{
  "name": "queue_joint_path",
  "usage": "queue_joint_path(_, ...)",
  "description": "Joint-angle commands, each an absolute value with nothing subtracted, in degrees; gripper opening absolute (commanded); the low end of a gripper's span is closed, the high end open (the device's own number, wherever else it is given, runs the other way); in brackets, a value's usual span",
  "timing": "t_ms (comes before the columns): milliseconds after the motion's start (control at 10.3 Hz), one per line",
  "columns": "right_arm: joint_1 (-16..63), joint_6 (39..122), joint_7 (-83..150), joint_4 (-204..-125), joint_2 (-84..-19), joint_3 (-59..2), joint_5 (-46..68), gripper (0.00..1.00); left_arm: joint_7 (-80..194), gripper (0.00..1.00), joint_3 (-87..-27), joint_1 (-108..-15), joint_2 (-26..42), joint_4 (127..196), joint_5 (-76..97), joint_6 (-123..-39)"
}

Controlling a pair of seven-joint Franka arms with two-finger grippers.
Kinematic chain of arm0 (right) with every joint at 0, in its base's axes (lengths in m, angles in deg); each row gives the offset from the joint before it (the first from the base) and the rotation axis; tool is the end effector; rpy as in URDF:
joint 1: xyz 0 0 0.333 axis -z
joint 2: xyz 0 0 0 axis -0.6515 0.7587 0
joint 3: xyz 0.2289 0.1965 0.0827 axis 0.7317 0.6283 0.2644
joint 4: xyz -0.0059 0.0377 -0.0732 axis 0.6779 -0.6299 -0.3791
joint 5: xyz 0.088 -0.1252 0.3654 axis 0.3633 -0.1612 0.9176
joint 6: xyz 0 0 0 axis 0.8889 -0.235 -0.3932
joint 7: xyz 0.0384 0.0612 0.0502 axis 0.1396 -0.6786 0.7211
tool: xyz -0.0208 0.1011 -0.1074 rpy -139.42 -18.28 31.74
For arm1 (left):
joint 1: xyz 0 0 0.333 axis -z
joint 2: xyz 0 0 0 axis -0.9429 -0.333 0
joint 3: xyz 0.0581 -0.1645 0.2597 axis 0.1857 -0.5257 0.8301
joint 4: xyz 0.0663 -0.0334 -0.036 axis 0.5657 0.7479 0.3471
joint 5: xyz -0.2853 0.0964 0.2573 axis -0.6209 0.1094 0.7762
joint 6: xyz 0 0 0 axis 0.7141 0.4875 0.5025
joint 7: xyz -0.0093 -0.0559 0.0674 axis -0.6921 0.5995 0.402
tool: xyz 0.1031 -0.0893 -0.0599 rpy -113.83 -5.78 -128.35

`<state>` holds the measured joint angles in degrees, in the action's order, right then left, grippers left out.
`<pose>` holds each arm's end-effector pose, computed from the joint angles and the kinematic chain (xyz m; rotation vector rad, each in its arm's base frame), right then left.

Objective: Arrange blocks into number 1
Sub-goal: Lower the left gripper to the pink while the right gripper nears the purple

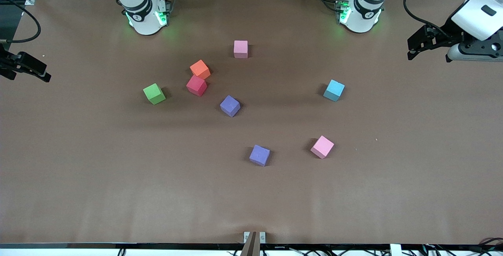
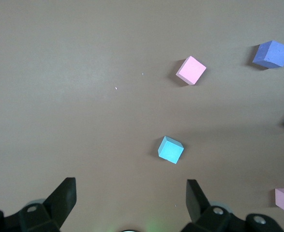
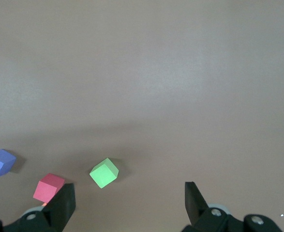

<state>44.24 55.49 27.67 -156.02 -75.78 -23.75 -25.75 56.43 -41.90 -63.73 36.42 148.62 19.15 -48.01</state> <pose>0.5522 -0.0402 0.5902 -3.1365 0.1373 -0.0353 0.5250 -0.0961 0.6212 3.1372 -0.1153 -0.0020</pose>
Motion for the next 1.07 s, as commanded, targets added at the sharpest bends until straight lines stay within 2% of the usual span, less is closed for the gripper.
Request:
queue_joint_path(0, 44.8, 55.4, 28.3, -156.8, -76.2, -23.7, -24.8, 1.0, 55.3, 1.0, -42.4, -64.2, 36.9, 147.9, 20.2, -46.7)
queue_joint_path(291, 44.9, 53.8, 28.2, -156.8, -74.2, -23.7, -24.8, 1.0, 56.2, 1.0, -42.3, -64.1, 36.0, 148.0, 20.3, -46.9)
queue_joint_path(581, 44.3, 52.6, 28.3, -157.4, -74.0, -23.5, -24.8, 1.0, 56.3, 1.0, -42.5, -64.0, 32.0, 149.0, 19.6, -48.1)
queue_joint_path(775, 40.2, 53.2, 27.4, -159.6, -73.8, -23.3, -24.7, 1.0, 56.1, 1.0, -43.1, -63.3, 27.6, 150.5, 19.3, -48.7)
queue_joint_path(969, 38.2, 55.3, 25.9, -163.2, -73.9, -23.4, -19.8, 1.0, 56.1, 1.0, -45.2, -62.7, 21.9, 150.5, 18.7, -51.6)
